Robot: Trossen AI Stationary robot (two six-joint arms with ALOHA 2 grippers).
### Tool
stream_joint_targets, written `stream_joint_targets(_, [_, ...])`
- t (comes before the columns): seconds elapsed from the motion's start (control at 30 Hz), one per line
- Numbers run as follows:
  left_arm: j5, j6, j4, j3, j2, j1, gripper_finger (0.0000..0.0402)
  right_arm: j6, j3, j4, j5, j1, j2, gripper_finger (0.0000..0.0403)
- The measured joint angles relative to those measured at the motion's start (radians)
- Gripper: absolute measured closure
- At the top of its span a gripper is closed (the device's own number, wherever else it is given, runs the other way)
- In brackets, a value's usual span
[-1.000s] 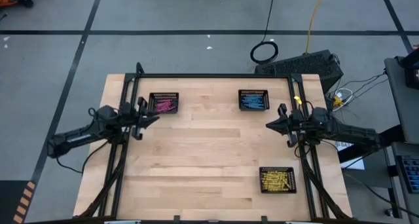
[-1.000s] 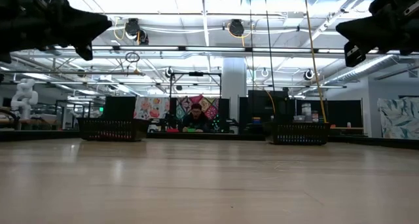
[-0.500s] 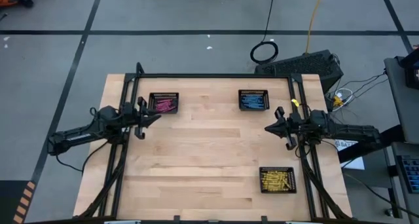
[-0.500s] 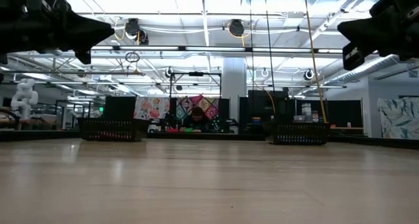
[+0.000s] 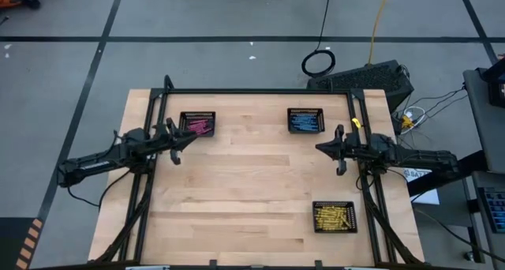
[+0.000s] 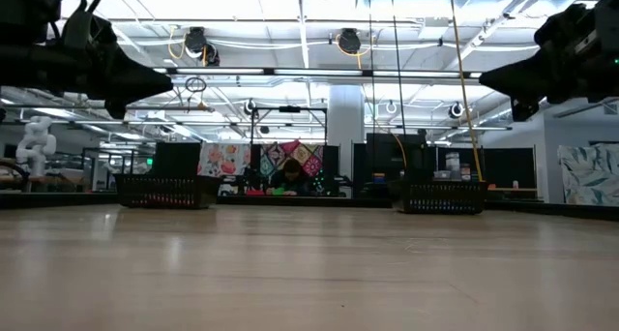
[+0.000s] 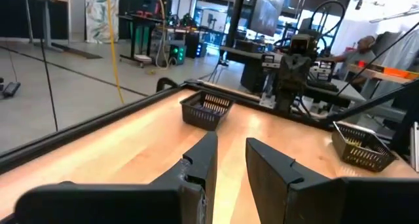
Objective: Sort crayons
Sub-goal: Return to Home Position
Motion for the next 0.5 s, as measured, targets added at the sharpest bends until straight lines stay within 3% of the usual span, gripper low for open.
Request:
stream_joint_targets(0.13, [0.038,0.009,-0.002,0.0,0.004,-0.002,0.0318,0.0,0.0,0.003,0.001,0.0,0.0,0.0403])
stream_joint_targets(0.33, [0.356,0.067,0.042,0.0,0.008,-0.035,0.0318,0.002,0.0,-0.004,0.001,0.0,0.0,0.0403])
stream_joint_targets(0.5, [0.283,0.121,0.034,0.0,0.008,-0.043,0.0318,-0.006,-0.001,0.003,0.006,0.0,0.0,0.0403])
